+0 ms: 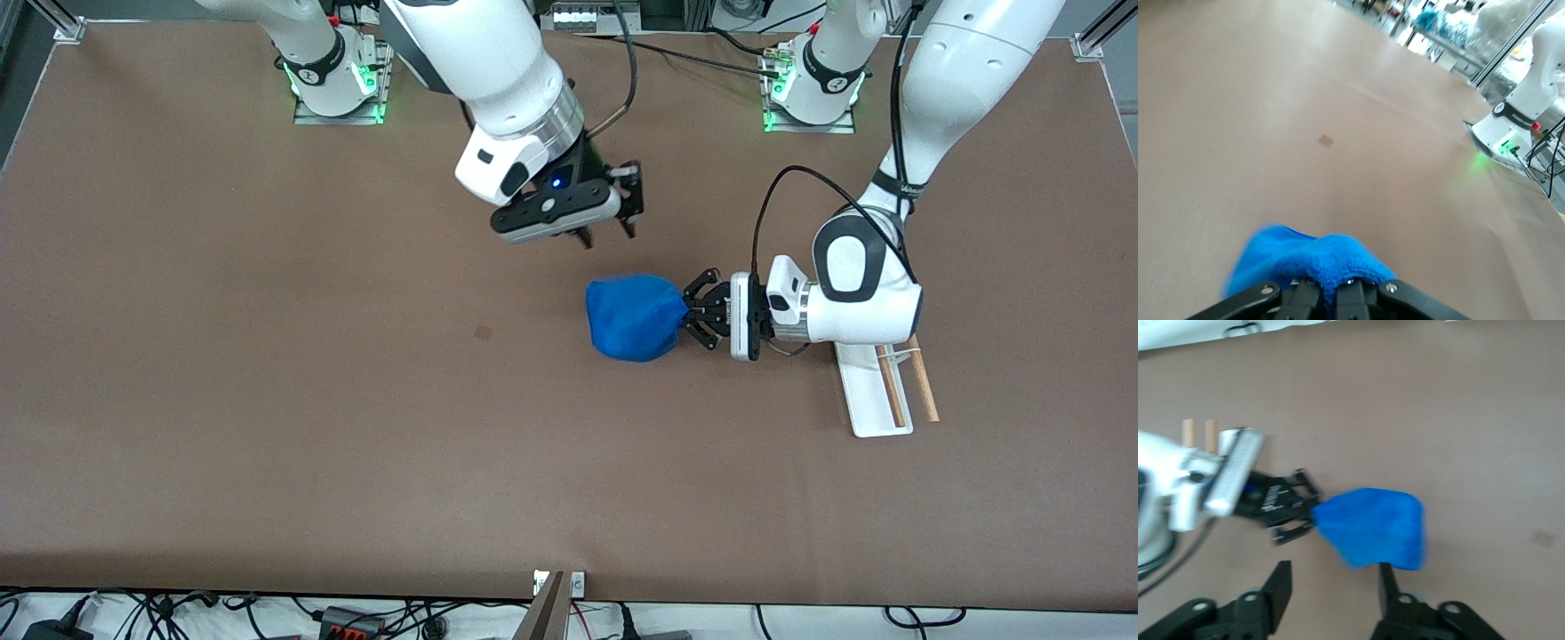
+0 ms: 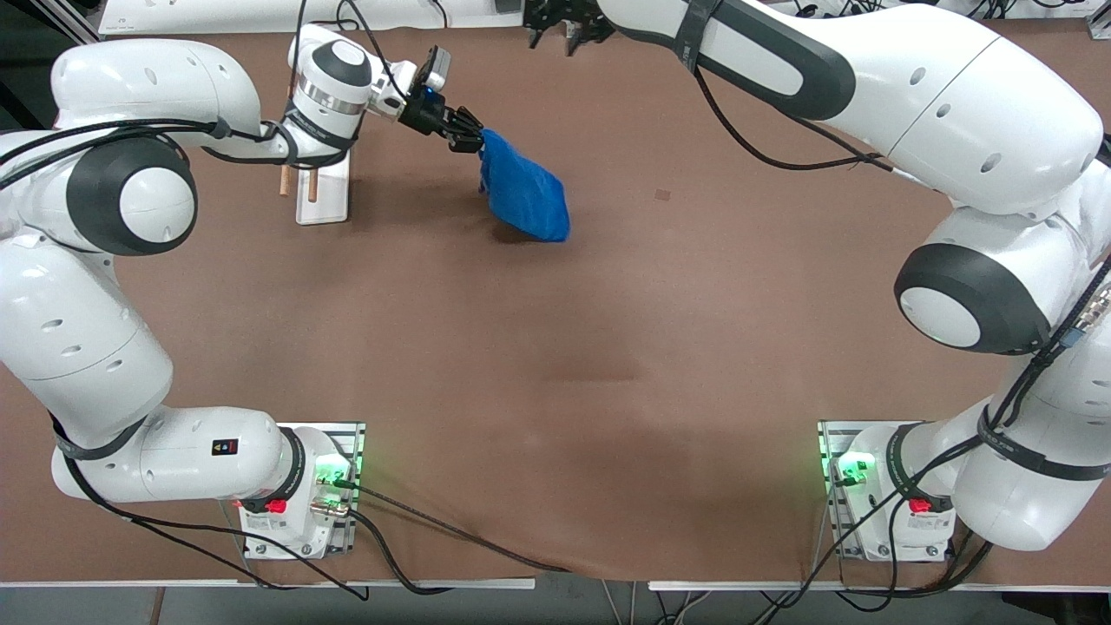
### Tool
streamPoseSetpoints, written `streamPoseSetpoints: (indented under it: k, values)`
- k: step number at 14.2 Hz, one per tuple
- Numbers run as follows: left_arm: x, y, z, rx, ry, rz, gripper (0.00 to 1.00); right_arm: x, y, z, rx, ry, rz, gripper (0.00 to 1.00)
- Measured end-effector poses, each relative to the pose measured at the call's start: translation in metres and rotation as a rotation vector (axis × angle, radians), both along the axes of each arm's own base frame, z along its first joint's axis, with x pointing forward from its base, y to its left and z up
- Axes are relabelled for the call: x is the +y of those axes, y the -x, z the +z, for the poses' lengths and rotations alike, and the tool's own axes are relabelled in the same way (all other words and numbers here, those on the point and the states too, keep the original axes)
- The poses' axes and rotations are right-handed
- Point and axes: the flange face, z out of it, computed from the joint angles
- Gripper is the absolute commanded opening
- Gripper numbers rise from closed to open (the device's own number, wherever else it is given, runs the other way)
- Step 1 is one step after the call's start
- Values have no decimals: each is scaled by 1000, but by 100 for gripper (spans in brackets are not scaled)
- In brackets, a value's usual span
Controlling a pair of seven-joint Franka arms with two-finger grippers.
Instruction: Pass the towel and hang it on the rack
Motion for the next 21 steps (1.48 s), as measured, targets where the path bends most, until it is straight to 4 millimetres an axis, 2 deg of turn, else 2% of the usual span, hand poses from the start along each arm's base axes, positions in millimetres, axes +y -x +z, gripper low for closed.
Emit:
streamPoseSetpoints:
  k: [3,6,8,11,14,16,18,21]
  values:
    - [18,-11,21,55,-194,-25,0,-51,-34,-25,-20,199,-41,100]
    - [43,-17,30,143,-359,7,0,-129,-78,-46,19,345,-34,100]
    - [79,-22,34,190,-415,44,0,-193,-105,-51,73,392,-22,100]
    - [151,-31,44,228,-454,92,0,-281,-131,-50,139,412,-92,100]
    - [212,-35,56,263,-475,142,0,-344,-145,-40,148,402,-177,100]
    - [241,-31,59,301,-483,159,0,-387,-148,-31,154,393,-238,100]
    - [265,-31,69,305,-542,148,0,-434,-146,-21,163,378,-288,100]
    - [303,-30,83,319,-582,176,0,-489,-133,-3,156,364,-255,100]
